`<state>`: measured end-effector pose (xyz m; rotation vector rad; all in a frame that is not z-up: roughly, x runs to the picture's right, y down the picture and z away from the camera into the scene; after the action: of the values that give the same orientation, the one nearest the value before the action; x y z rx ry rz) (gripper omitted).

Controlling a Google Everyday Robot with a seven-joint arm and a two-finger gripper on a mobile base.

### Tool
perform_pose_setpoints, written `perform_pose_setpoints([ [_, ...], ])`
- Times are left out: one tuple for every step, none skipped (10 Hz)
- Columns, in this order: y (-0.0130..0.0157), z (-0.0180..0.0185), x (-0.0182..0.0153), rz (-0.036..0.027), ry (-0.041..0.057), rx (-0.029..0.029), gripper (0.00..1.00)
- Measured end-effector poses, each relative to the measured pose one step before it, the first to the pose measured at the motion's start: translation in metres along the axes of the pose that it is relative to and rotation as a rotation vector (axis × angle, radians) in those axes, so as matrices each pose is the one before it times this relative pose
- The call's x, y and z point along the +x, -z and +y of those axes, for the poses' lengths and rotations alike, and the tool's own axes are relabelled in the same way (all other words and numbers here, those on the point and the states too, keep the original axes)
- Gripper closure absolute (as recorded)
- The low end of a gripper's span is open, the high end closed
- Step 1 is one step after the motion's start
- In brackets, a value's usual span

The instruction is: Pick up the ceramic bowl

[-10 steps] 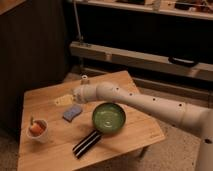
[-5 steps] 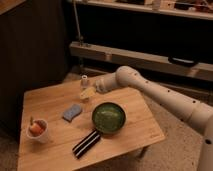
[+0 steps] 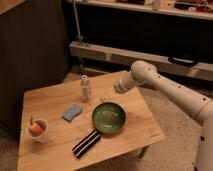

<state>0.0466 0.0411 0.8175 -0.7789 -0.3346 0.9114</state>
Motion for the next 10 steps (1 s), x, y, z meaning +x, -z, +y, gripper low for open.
perform_pose_setpoints([
  [0.00213, -0.00339, 0.01171, 0.01807, -0.00892, 0.00554, 0.20],
  [0.00130, -0.00134, 0.00828, 0.00575, -0.01026, 0.00455, 0.20],
  [0.00253, -0.00135, 0.00811, -0.00604, -0.01164, 0.00930, 0.20],
  [0.00238, -0.00139, 0.00949, -0.00640, -0.01505, 0.01152, 0.20],
  [-0.00061, 0.00044, 0.00683, -0.00098, -0.01012, 0.00403, 0.20],
  [-0.00392, 0.00271, 0.00552, -0.00047, -0.00960, -0.00194, 0.20],
  [-0.00192, 0.00052, 0.00685, -0.00979, -0.02193, -0.00381, 0.20],
  [0.00122, -0.00156, 0.00526, -0.01541, -0.02277, -0.00309, 0.20],
  [0.00075, -0.00003, -0.00003, -0.00314, -0.00254, -0.00005, 0.20],
  [-0.00175, 0.00181, -0.00215, 0.00080, 0.00357, -0.00275, 0.20],
])
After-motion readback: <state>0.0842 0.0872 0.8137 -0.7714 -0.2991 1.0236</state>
